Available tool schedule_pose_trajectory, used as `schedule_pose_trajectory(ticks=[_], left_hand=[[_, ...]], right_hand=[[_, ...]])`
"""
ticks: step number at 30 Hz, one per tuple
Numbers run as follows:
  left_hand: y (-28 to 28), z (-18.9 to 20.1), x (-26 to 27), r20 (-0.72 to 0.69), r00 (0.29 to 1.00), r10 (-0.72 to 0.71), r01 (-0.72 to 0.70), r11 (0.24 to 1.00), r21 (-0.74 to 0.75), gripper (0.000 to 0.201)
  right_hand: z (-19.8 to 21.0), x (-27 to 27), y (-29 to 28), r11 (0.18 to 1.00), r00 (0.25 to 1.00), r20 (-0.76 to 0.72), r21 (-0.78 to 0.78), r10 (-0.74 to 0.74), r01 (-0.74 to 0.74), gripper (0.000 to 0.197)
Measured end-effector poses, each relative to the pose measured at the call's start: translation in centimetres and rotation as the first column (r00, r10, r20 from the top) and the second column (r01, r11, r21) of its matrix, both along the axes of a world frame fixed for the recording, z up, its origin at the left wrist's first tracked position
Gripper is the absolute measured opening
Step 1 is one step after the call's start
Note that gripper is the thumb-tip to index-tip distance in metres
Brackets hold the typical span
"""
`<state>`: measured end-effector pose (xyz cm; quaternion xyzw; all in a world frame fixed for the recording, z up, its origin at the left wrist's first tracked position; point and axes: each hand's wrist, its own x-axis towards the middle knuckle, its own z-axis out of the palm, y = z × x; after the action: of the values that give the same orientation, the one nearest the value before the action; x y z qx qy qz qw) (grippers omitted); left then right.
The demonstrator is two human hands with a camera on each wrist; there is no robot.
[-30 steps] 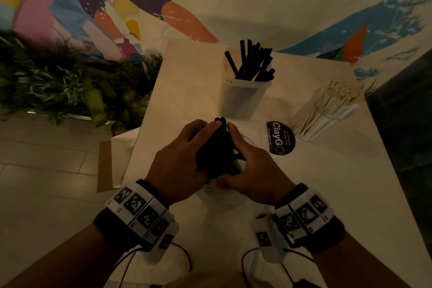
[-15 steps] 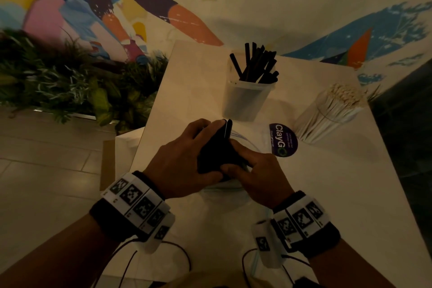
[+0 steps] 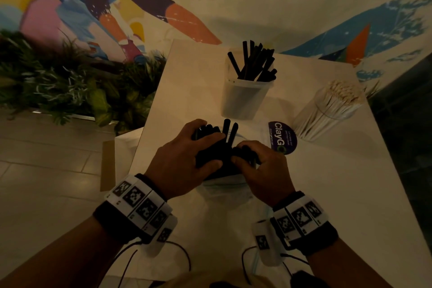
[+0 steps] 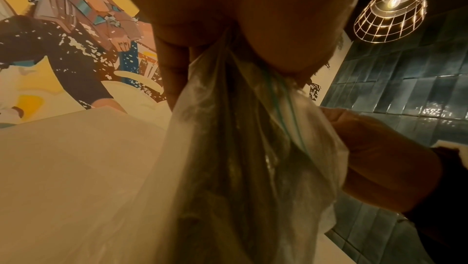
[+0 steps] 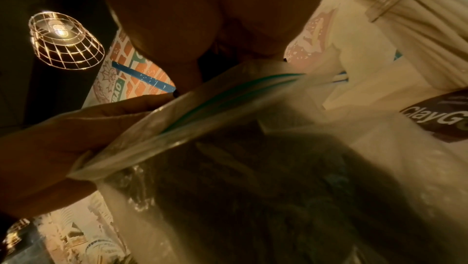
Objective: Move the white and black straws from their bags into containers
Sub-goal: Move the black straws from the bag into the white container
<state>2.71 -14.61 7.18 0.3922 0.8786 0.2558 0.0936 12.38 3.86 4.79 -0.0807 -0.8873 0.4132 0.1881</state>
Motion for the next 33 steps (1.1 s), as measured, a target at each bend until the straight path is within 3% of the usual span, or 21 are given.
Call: schedule_pose_trajectory(ticks=[4,8,12,15,17,21,26,30,33], left_hand=[[0.1,0.1,0.1,0.002,1.000,0.004,-0.004,1.000,0.009,0.058],[0.1,0.0,0.3,-0.001,1.000,-0.006,0.006,1.000,0.013,0.057],[0.1,0.2,0.4,-0.008,1.000,-0.018,0.018,1.000,0.013,0.058],[0.0,0.1,0.4,-0.011,1.000,-0.019,0.019,1.000,0.014,0.060],[0.0,0.1,0.4,-0.017,0.999,-0.029,0.029,0.999,0.015,0.061],[0.0,0.1,0.4,-0.023,0.999,-0.045,0.045,0.999,0.026,0.061],[0.0,0.1,0.5,-0.019,0.999,-0.040,0.040,0.999,0.012,0.061],[0.1,0.1,0.6,-0.017,0.999,-0.043,0.043,0.999,0.016,0.062],[-0.1,0.2,0.6,-0.013,1.000,-0.029,0.029,0.999,0.023,0.062]], right_hand=[[0.0,-0.1,0.1,0.999,0.998,0.045,-0.028,-0.036,0.037,0.013],[0.3,-0.6,0.4,0.980,0.995,0.054,-0.173,-0.086,0.094,0.009],[2.1,-1.3,0.6,0.892,0.987,-0.065,-0.441,-0.144,0.101,0.020],[3.4,-1.4,0.8,0.857,0.966,-0.181,-0.511,-0.183,0.067,0.024],[2.9,-1.3,0.9,0.849,0.967,-0.167,-0.523,-0.190,0.077,0.028],[0.0,-1.0,1.3,0.911,0.985,0.086,-0.376,-0.150,0.172,0.037],[-0.5,-0.8,1.2,0.900,0.978,0.054,-0.383,-0.201,0.206,0.031],[-1.2,-0.9,1.1,0.939,0.980,0.162,-0.303,-0.115,0.160,0.011],[-1.3,-1.0,1.0,0.911,0.981,0.154,-0.376,-0.117,0.168,0.017]])
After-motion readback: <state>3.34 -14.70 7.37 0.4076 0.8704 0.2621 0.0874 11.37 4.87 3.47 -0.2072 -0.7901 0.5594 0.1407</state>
